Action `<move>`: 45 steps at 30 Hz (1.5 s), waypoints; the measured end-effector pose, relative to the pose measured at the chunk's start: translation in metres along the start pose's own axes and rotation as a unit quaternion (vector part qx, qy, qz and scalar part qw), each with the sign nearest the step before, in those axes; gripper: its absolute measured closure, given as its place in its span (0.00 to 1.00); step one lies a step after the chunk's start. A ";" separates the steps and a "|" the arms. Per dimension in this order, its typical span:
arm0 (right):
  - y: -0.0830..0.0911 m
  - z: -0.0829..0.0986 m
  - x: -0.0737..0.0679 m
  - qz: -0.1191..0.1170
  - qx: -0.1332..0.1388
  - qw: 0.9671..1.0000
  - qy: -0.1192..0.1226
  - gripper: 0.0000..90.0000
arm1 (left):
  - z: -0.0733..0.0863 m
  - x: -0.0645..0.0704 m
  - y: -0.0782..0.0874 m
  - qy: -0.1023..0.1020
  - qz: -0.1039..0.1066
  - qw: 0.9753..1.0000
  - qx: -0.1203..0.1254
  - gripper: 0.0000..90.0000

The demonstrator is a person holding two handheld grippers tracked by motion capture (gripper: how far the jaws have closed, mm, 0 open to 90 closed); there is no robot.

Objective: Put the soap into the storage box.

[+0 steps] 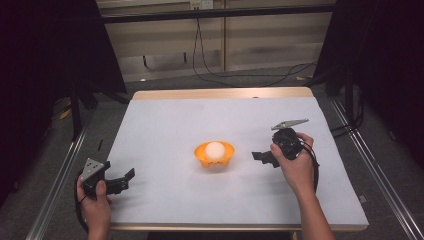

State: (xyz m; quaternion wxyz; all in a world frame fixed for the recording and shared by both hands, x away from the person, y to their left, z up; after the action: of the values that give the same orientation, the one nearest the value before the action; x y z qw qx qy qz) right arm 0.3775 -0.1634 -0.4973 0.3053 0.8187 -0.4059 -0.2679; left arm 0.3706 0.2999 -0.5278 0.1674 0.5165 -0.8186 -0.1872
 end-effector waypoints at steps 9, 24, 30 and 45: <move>0.011 0.017 0.015 0.009 0.004 1.000 -0.012 0.00 | 0.000 0.000 0.000 0.000 0.001 1.000 0.001 0.00; 0.026 0.047 0.037 0.025 0.012 0.999 -0.034 0.01 | 0.000 0.001 0.000 -0.002 -0.001 1.000 -0.001 0.00; 0.031 0.059 0.045 0.028 0.023 0.998 -0.045 0.00 | 0.000 0.001 0.000 -0.001 -0.001 1.000 0.000 0.00; 0.060 0.099 0.075 0.046 0.053 0.994 -0.089 0.00 | 0.000 0.001 0.000 -0.002 -0.001 1.000 0.000 0.00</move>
State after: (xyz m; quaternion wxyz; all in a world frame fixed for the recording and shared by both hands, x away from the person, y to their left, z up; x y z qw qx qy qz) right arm 0.3189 -0.2830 -0.5353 0.2363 0.7871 -0.4824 -0.3031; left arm 0.3701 0.2990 -0.5278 0.1651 0.5171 -0.8184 -0.1884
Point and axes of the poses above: each handheld gripper's, and its own axes: y roughly backward along the jaws, z roughly out of its underside, x roughly to its right, the point moved 10 cm from there along -y, roughly forward along the jaws, and after that the axes turned 2 degrees about -x, right-handed, at the moved point
